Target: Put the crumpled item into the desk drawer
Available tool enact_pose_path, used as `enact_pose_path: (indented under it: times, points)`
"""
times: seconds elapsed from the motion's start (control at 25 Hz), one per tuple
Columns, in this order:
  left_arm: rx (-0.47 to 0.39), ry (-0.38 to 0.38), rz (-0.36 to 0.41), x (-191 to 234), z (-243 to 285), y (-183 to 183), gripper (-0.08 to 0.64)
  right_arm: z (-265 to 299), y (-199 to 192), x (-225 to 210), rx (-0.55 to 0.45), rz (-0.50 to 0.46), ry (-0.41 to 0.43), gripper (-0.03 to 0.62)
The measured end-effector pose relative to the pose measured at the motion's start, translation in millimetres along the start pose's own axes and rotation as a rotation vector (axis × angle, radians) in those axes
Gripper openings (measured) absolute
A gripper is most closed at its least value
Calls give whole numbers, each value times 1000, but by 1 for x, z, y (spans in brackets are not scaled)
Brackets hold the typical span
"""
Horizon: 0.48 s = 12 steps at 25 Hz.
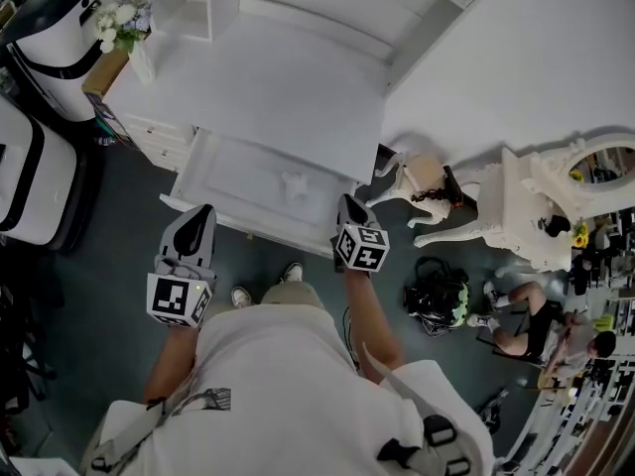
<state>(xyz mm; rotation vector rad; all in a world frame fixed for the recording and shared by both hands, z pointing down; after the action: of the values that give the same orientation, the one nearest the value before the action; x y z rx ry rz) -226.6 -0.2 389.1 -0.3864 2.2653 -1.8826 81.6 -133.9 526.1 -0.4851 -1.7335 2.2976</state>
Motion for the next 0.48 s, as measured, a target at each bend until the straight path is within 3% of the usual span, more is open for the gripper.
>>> enact_pose_path:
  times: [0.48]
  points:
    - [-60,-19,25,-9,41,16,17,-23,109,-22,-220,4,45,11]
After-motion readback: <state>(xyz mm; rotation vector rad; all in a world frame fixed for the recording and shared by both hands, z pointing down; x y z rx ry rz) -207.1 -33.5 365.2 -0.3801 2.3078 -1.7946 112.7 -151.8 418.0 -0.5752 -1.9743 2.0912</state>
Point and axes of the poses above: the fingertips, and each gripper's own axes: z forward along the fingers, x to its left, y out of its top, the point moved 5 cm from there along -z, backward along the fingers, and after that the axes turned 13 degrees about -x, right-handed, at the moved point
